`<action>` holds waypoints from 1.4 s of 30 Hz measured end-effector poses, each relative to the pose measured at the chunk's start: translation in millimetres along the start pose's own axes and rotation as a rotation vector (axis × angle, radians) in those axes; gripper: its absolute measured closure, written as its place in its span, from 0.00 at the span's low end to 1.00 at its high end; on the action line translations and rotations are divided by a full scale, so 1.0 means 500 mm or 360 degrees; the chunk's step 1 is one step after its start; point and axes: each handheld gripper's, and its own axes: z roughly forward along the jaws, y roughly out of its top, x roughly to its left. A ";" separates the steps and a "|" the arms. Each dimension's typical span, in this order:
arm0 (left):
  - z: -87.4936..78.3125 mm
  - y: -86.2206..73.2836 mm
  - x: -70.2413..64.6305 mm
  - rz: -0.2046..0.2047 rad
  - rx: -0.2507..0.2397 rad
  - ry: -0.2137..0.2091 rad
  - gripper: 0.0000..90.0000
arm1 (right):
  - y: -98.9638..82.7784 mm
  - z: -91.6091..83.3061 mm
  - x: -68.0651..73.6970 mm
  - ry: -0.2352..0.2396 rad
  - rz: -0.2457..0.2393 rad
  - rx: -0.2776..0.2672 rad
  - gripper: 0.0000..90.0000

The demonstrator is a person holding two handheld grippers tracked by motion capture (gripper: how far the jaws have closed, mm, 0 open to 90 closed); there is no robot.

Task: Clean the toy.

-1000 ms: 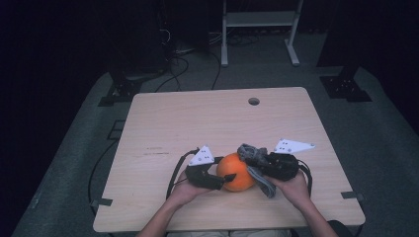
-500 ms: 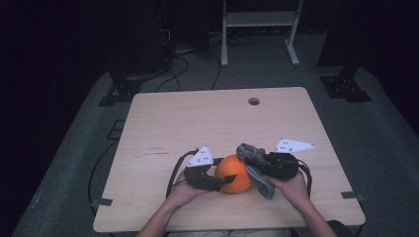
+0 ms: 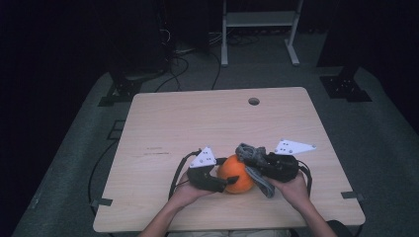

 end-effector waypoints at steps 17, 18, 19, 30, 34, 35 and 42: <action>0.011 -0.005 0.008 -0.0023 -0.0012 0.0056 0.39 | -0.008 -0.014 -0.037 0.0049 0.0097 0.0018 0.81; 0.005 -0.003 0.012 -0.0045 -0.0030 0.0067 0.39 | -0.007 -0.015 -0.035 0.0035 0.0093 0.0020 0.82; 0.002 -0.003 0.015 -0.0047 -0.0022 0.0078 0.40 | -0.005 -0.018 -0.033 0.0028 0.0095 0.0014 0.83; 0.010 -0.011 0.019 -0.0086 0.0027 0.0066 0.27 | 0.009 -0.007 0.004 -0.0022 -0.0054 -0.0003 0.83; 0.017 -0.010 0.010 -0.0020 0.0028 0.0151 0.28 | 0.001 -0.011 -0.009 -0.0031 -0.0007 0.0008 0.83; 0.021 -0.008 0.007 -0.0014 0.0012 0.0183 0.33 | 0.004 -0.011 0.001 -0.0001 -0.0016 -0.0001 0.83; 0.012 -0.008 -0.001 -0.0012 0.0008 0.0123 0.38 | 0.017 -0.003 0.030 -0.0028 -0.0161 -0.0009 0.83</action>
